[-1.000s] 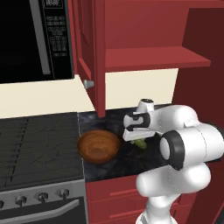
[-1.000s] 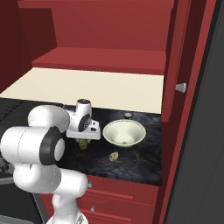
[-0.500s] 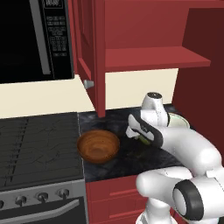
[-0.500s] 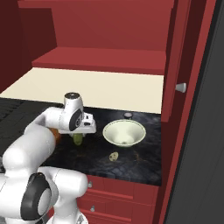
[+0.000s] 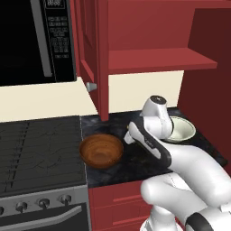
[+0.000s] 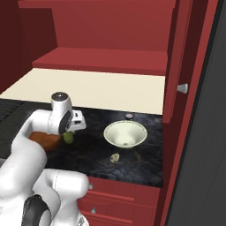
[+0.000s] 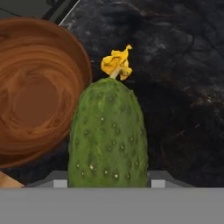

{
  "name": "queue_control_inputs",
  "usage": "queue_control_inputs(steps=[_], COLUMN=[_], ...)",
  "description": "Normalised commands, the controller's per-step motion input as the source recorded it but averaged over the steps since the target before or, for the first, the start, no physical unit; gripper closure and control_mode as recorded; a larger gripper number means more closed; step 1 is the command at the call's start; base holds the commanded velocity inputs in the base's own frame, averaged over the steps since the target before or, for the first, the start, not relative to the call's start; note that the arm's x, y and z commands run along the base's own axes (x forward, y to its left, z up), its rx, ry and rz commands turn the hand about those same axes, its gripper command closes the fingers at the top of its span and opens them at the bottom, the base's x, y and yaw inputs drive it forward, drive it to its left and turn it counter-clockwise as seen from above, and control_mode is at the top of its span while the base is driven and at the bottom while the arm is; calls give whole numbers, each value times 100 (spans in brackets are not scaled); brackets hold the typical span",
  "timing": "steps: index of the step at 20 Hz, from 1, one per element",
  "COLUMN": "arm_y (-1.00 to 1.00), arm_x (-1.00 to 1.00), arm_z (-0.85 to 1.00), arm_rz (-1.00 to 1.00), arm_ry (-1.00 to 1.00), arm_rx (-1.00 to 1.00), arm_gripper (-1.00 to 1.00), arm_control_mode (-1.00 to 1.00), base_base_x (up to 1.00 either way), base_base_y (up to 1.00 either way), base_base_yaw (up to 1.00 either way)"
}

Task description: Pick both bowls and place them on the counter. Then place the egg in one bowl and place the cucumber in the other bowl.

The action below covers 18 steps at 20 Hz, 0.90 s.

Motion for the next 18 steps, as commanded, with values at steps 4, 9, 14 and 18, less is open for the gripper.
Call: queue_control_inputs(steps=[4,9,14,18], arm_y=[65,62,58,51], arm_x=[2,9,24,20], arm_z=[11,9,0,-1], arm_rz=[24,23,19,14], arm_ry=[0,0,0,0], arm_rx=[2,0,0,0], arm_gripper=[100,100,100,100], arm_control_mode=[-100,-100,-100,-100], base_base_x=[0,0,0,0], base_base_y=[0,0,0,0], base_base_yaw=[0,0,0,0])
